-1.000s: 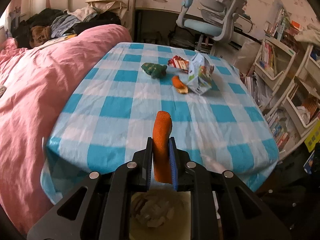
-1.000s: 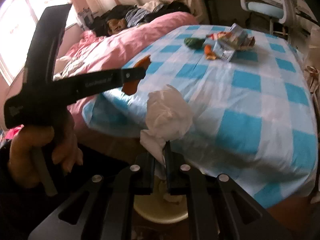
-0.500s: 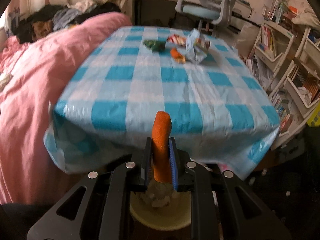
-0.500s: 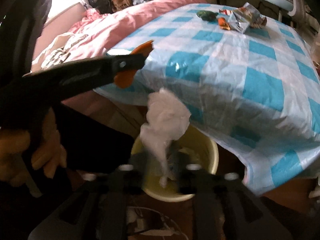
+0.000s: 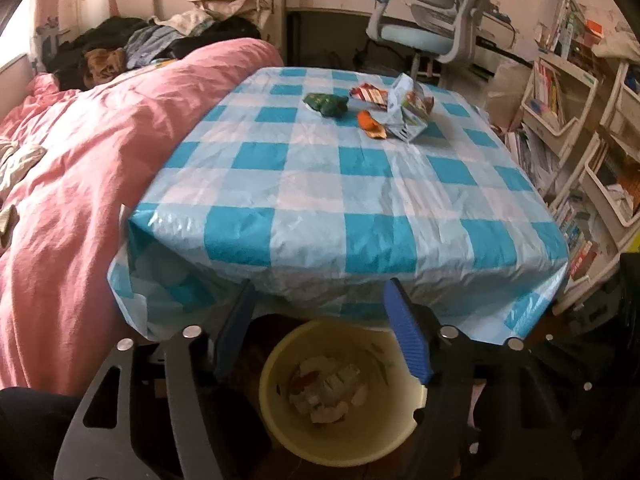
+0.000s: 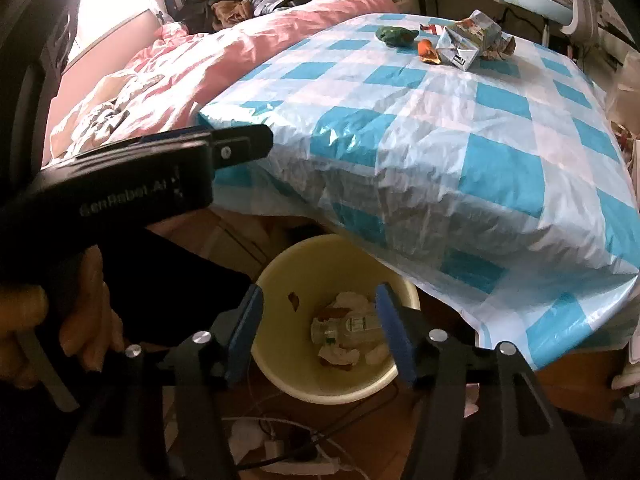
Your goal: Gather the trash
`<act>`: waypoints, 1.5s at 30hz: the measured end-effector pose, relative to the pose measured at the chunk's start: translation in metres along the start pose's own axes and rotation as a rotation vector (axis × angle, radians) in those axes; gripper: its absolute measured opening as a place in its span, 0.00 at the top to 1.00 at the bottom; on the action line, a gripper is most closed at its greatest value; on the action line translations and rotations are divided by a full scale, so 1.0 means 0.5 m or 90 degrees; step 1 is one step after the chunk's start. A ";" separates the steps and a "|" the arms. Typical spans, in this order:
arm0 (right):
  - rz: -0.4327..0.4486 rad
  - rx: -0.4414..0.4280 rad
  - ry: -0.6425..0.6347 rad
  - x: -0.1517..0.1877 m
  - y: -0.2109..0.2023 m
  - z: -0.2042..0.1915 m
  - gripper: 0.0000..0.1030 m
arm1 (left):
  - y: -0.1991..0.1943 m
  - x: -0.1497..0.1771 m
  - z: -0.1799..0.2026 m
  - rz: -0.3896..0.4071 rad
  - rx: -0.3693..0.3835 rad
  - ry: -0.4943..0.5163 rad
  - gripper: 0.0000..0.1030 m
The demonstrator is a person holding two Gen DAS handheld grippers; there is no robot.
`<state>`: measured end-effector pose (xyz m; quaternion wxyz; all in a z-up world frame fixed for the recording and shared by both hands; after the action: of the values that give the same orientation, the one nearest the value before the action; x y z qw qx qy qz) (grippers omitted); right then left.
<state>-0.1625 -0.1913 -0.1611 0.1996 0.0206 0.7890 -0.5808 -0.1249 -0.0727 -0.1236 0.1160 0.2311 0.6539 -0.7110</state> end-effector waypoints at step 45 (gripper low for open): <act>0.081 0.003 0.051 -0.065 -0.059 0.050 0.30 | 0.023 -0.060 -0.011 0.005 0.024 -0.043 0.20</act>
<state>-0.1330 -0.2173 -0.1294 0.2041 0.0943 0.7919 -0.5677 -0.0924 -0.0726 -0.1196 0.1363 0.2113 0.6355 -0.7300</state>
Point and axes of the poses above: each gripper's, at about its wrist camera, not at the fingertips, and y roughly the way its jaws point, z to its right, x to its underside, the point moved 2 cm from there along y, roughly the way its jaws point, and after that the axes turned 13 degrees about -z, right-handed, at the moved point
